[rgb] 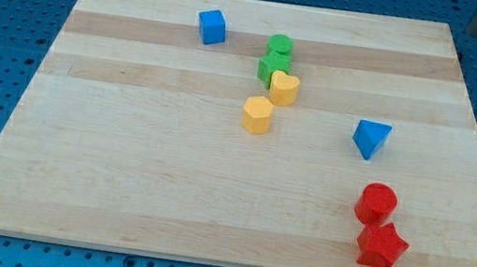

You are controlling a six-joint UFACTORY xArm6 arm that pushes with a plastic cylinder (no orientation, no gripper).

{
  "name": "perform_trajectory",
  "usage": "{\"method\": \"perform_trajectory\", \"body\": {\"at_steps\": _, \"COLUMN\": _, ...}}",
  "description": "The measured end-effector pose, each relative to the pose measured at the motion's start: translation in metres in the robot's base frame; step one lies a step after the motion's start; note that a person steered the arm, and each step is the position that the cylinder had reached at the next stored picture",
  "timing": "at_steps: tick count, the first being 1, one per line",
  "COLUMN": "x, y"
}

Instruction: Move the yellow heart towards the top right

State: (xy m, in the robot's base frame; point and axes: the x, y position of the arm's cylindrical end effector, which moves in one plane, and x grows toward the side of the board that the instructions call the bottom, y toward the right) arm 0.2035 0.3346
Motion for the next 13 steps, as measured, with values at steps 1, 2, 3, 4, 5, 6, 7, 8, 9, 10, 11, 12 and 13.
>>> {"method": "perform_trajectory", "body": {"at_steps": 1, "x": 0.001, "y": 0.0}}
{"method": "perform_trajectory", "body": {"at_steps": 2, "x": 0.001, "y": -0.002}}
{"method": "perform_trajectory", "body": {"at_steps": 3, "x": 0.008, "y": -0.031}}
{"method": "perform_trajectory", "body": {"at_steps": 4, "x": 0.052, "y": -0.118}}
{"method": "perform_trajectory", "body": {"at_steps": 5, "x": 0.074, "y": -0.131}}
{"method": "perform_trajectory", "body": {"at_steps": 6, "x": 0.113, "y": -0.147}}
{"method": "perform_trajectory", "body": {"at_steps": 7, "x": 0.15, "y": -0.22}}
{"method": "perform_trajectory", "body": {"at_steps": 8, "x": 0.163, "y": -0.292}}
{"method": "perform_trajectory", "body": {"at_steps": 9, "x": 0.166, "y": -0.326}}
{"method": "perform_trajectory", "body": {"at_steps": 10, "x": 0.171, "y": -0.369}}
{"method": "perform_trajectory", "body": {"at_steps": 11, "x": 0.203, "y": -0.368}}
{"method": "perform_trajectory", "body": {"at_steps": 12, "x": 0.213, "y": -0.329}}
{"method": "perform_trajectory", "body": {"at_steps": 13, "x": 0.196, "y": -0.315}}
